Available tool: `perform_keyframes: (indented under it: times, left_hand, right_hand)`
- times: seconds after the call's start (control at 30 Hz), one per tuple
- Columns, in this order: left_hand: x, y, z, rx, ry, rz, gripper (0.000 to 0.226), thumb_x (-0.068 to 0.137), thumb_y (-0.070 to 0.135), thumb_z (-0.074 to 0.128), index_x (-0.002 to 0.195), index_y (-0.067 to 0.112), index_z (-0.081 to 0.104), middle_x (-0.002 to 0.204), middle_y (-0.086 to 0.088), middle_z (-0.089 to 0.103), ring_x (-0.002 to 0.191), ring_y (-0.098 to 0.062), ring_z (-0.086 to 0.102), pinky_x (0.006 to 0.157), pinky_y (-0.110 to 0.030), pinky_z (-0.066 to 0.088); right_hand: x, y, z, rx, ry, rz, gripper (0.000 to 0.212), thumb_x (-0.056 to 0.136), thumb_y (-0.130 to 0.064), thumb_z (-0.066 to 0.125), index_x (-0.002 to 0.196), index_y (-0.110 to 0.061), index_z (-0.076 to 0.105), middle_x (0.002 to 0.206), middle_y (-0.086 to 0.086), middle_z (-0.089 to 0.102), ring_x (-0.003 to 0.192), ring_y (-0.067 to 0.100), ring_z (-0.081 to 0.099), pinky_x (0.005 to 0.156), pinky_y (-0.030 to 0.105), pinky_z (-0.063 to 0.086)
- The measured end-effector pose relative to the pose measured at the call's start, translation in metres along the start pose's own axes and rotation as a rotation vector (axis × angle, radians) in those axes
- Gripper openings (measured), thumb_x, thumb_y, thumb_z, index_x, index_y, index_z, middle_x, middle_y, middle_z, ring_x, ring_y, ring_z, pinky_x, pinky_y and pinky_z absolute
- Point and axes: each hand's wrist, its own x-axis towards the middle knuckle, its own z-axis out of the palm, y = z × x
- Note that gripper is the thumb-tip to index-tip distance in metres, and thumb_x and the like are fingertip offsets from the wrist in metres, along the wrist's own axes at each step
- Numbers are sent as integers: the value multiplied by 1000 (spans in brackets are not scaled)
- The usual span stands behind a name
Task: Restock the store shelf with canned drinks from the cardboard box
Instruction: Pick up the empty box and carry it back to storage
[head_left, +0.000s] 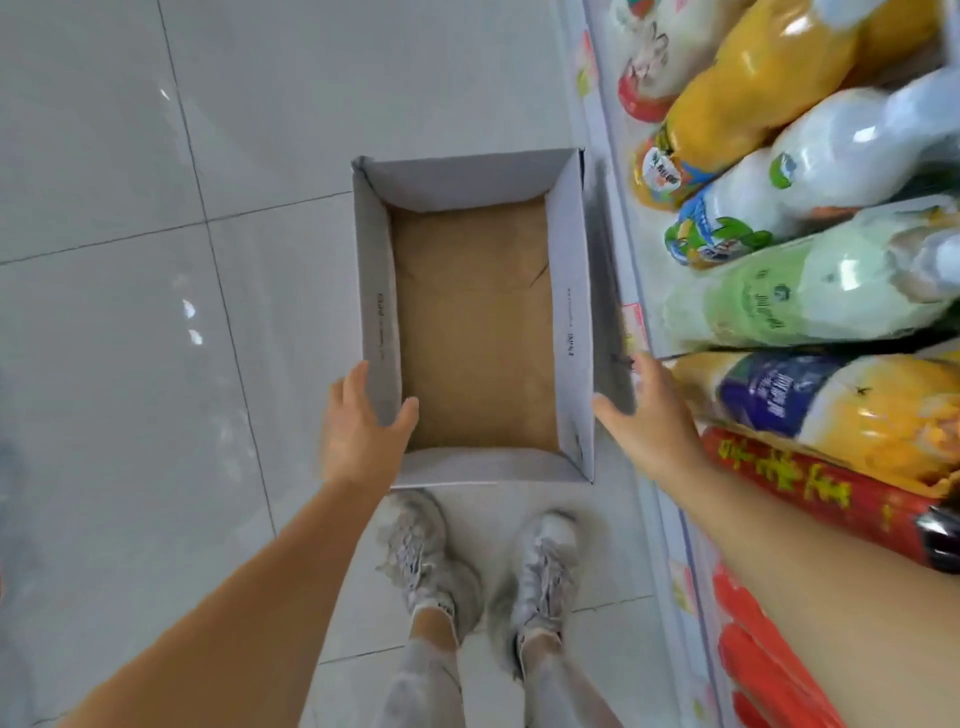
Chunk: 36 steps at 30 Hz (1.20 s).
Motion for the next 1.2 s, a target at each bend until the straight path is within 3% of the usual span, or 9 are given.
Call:
perform_keyframes:
  times: [0.1,0.17,0.27,0.47,0.67,0.8,0.97,1.07,1.2]
  left_hand:
    - [40,-17,17,31,85,8,75,88,44,65,149,24,28,146,-3,36,134,-23,39,108,-48,41]
    - [63,-26,23,46,106,9,78,87,47,65,150,26,25,149,-2,34,137,-23,37,108,-50,42]
    - [87,-34,27,-16,62,-16,81,87,50,65,151,30,20,152,1,33,138,-21,38,105,-52,45]
    - [110,-35,30,-146,-58,-32,71,92,47,59,149,44,18,148,4,46,125,-26,54,95,-53,52]
    - [115,-38,37,-171,-45,10,50,103,28,44,148,43,28,132,10,53,110,-19,54,91,-40,49]
    - [105,-37,25,-202,-67,20,50,105,25,41,149,45,26,138,8,52,107,-14,50,95,-45,49]
    - [60,-25,-26,-250,-17,-2,49,104,24,41,149,42,29,132,11,53,105,-12,52,86,-32,50]
    - [18,-14,-76,-282,1,-37,46,104,21,41,146,38,36,127,12,56,92,-3,57,68,-16,47]
    - [-50,3,-157,-352,39,-87,44,102,20,42,144,34,40,129,9,59,105,-14,60,78,-24,51]
  right_hand:
    - [35,5,27,51,27,18,84,77,-46,66,147,-18,31,147,5,40,132,23,43,108,45,38]
    - [55,5,40,73,61,15,86,77,-46,67,149,-17,29,148,4,39,133,21,41,112,35,32]
    - [77,6,51,77,69,40,79,87,-35,67,151,-19,24,149,-2,38,134,16,40,97,18,28]
    - [101,2,58,156,63,31,70,88,-37,64,146,-34,26,130,-11,55,109,9,54,86,24,38]
    - [117,2,69,94,120,58,55,97,-26,51,148,-31,30,134,0,56,115,22,57,87,25,41]
    - [107,-7,68,101,174,50,48,99,-17,47,144,-29,38,130,1,59,106,18,57,84,22,39]
    - [62,-48,39,29,193,30,38,97,-18,49,135,-21,48,125,6,62,110,27,58,82,23,37]
    - [21,-88,10,-9,164,12,30,96,-21,50,125,-14,53,122,14,61,108,33,58,83,31,42]
    - [-54,-163,-39,-88,104,-43,37,98,-22,48,134,-17,48,125,13,61,109,35,57,80,33,39]
